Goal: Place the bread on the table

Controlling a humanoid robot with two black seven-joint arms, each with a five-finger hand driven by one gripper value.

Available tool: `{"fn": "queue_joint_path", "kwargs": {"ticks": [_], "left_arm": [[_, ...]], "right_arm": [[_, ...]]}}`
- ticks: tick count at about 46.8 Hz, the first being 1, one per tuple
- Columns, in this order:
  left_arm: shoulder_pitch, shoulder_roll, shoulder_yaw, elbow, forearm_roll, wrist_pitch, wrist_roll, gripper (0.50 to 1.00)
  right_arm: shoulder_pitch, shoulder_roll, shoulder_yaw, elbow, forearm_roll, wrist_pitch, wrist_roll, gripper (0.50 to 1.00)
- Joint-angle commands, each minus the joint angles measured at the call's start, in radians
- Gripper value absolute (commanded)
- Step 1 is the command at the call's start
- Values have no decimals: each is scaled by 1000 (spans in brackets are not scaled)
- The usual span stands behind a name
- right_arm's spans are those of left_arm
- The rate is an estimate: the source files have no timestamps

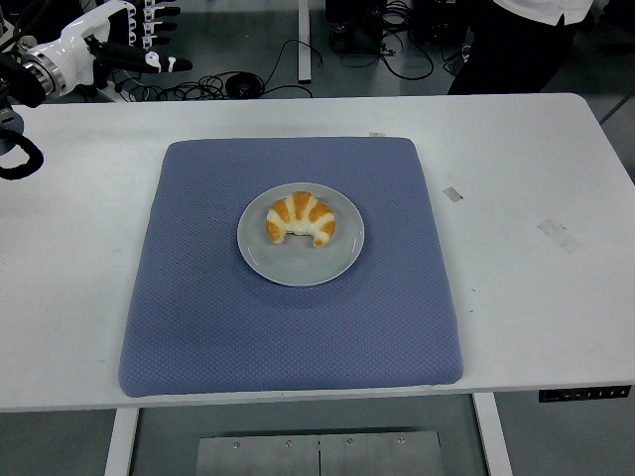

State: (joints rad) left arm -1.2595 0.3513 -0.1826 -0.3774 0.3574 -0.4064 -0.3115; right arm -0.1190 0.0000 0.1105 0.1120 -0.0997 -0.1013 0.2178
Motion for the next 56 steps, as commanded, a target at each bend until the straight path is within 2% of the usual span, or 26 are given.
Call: {"fn": "queue_joint_path", "kwargs": {"ticks": [1, 31, 40, 48, 56], "left_arm": [[0, -3, 0, 0, 0, 0, 0, 977], [3, -8, 3, 0, 2, 0, 0, 977], [-12, -40, 17, -17, 17, -17, -1, 977], [-46, -63, 18, -18, 18, -58, -1, 977], [-67, -64, 32, -52, 26, -150, -1, 977]], "right_arm": [[1, 0, 0, 0, 0, 0, 0, 1000], [1, 0, 0, 0, 0, 0, 0, 1000], [1, 0, 0, 0, 0, 0, 0, 1000], [1, 0, 0, 0, 0, 0, 0, 1000], [1, 0, 0, 0, 0, 0, 0, 1000]]}}
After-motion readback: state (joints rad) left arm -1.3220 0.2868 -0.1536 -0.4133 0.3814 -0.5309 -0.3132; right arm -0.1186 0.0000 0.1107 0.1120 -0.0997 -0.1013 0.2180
